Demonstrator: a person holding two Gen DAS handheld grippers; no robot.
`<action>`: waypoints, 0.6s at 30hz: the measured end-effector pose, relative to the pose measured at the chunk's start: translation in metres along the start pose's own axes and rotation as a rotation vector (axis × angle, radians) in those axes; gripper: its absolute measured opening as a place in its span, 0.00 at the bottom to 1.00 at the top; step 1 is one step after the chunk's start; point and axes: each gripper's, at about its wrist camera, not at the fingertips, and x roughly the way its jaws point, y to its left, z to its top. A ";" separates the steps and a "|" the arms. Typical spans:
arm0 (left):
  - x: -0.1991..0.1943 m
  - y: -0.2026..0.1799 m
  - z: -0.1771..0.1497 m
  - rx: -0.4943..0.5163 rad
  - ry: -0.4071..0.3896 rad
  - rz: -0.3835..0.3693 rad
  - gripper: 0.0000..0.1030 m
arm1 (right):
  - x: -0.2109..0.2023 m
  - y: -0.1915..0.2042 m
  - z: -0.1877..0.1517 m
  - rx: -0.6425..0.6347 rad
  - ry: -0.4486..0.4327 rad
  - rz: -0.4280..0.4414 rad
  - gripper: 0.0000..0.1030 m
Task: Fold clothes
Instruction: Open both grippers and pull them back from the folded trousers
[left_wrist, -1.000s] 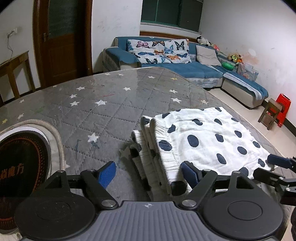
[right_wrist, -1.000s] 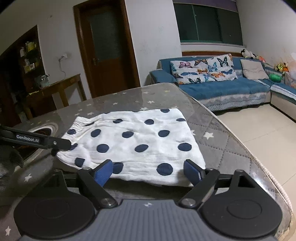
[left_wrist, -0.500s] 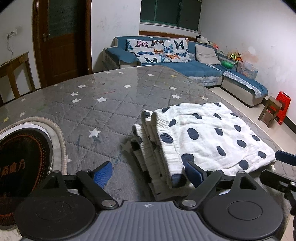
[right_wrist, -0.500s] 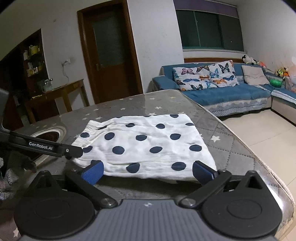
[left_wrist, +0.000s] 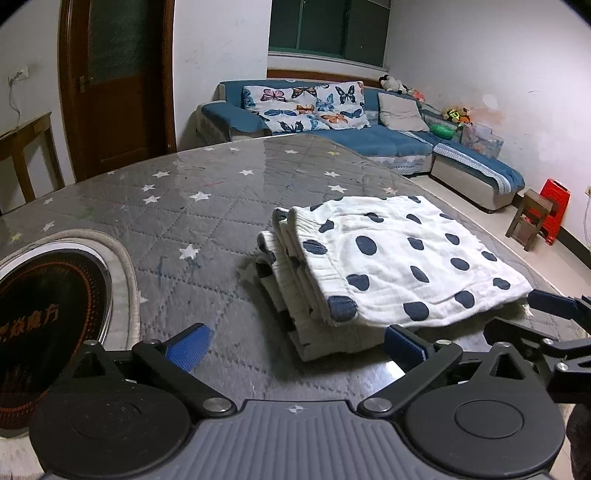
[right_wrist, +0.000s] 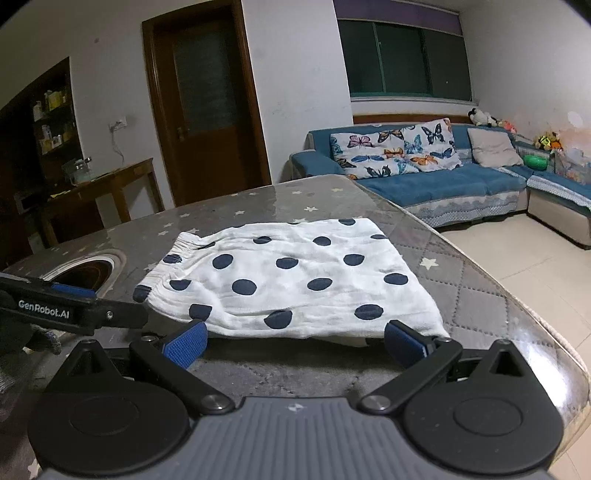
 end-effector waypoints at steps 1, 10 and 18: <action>-0.001 0.000 -0.001 -0.001 -0.001 -0.001 1.00 | -0.001 0.002 -0.001 -0.008 -0.006 -0.009 1.00; -0.010 0.001 -0.012 -0.008 -0.002 -0.005 1.00 | -0.004 0.018 -0.005 -0.041 -0.011 -0.040 1.00; -0.018 0.002 -0.021 -0.012 -0.003 -0.007 1.00 | -0.007 0.021 -0.010 -0.024 -0.004 -0.049 1.00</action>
